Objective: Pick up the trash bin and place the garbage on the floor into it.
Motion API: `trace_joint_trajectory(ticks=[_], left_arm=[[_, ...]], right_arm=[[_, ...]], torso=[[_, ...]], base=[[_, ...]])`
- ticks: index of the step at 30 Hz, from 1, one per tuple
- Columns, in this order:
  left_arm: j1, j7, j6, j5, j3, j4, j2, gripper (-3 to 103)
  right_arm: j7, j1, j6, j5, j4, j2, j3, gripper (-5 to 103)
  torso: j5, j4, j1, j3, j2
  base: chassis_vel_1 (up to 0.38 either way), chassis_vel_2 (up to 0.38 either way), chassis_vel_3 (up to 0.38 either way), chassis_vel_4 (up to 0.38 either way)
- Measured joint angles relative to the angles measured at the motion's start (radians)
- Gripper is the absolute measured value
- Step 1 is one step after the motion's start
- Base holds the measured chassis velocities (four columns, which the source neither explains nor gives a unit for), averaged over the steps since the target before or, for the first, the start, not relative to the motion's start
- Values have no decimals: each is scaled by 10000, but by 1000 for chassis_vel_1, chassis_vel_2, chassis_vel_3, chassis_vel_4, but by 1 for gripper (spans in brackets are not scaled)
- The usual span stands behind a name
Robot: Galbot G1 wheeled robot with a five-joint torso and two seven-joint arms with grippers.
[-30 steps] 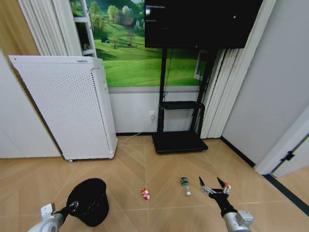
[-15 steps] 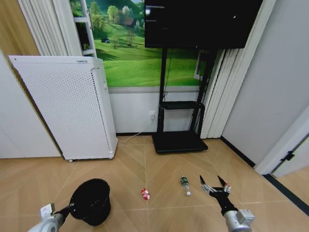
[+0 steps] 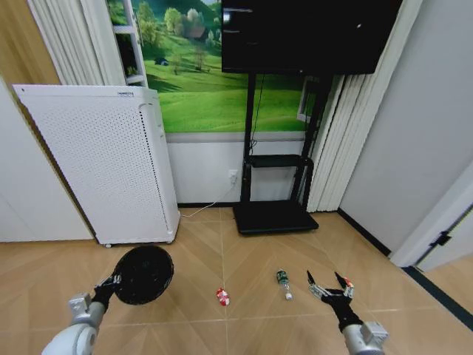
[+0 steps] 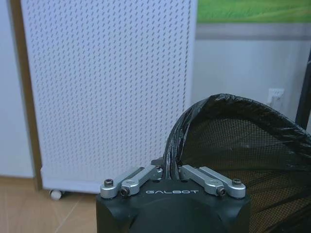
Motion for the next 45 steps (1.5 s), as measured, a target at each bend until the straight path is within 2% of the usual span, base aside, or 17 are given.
trace_joint_trajectory(ticks=[4,6,12,14,15,17,19,22,28,32,35,45], left_arm=[[-57,-246,23,96,169,-564,82,3],[-102,-359,81,263,256,-1073,103,3],[-144,-267,44,392,157,-1458,111,3],[-200,-179,18,102,57,-1714,107,3],[-200,-179,18,102,57,-1714,107,3],[-202,-86,17,-251,-84,-1991,202,3],[-214,-35,17,-343,-121,-2063,295,3],[-355,-47,89,-564,-226,-2240,612,3],[-275,-66,191,-732,-345,-2516,775,3],[-245,-67,198,-735,-355,-2544,777,3],[-86,-64,248,-721,-400,-2713,760,3],[11,-77,302,-719,-448,-2867,808,3]], right_arm=[[179,319,-423,516,-48,-198,-12,100],[190,537,-950,1209,-175,-559,-139,100],[-187,1011,-1229,1886,-493,-893,-486,100],[-322,1228,-1854,2425,-405,-980,-656,100],[-322,1228,-1854,2425,-405,-980,-656,100],[-645,1267,-2837,3094,41,-1098,-777,100],[-694,1240,-3027,3222,181,-1169,-894,100],[-921,1228,-2845,2583,188,-1265,-1107,100],[-1096,1414,-2424,1789,-41,-1048,-1149,100],[-1161,1441,-2395,1696,-74,-1003,-1149,100],[-1521,1437,-2185,1376,-232,-837,-1144,100],[-1638,1331,-1986,1313,-344,-807,-1100,100]], torso=[[0,3,0,0,0],[-1,-1,0,0,0],[-2,5,1,1,0],[1,3,0,1,0],[1,3,0,1,0],[-3,2,0,0,0],[-2,3,0,0,1],[-1,0,0,0,0],[1,2,0,0,0],[0,2,0,0,0],[-2,2,0,0,0],[-1,1,-1,-1,1]], base=[[0,0,0,0],[0,0,0,0],[0,0,0,0],[0,0,0,0],[0,0,0,0],[0,0,0,0],[0,0,0,0],[0,0,0,0],[0,0,0,0],[0,0,0,0],[0,0,0,0],[-39,31,34,-39]])
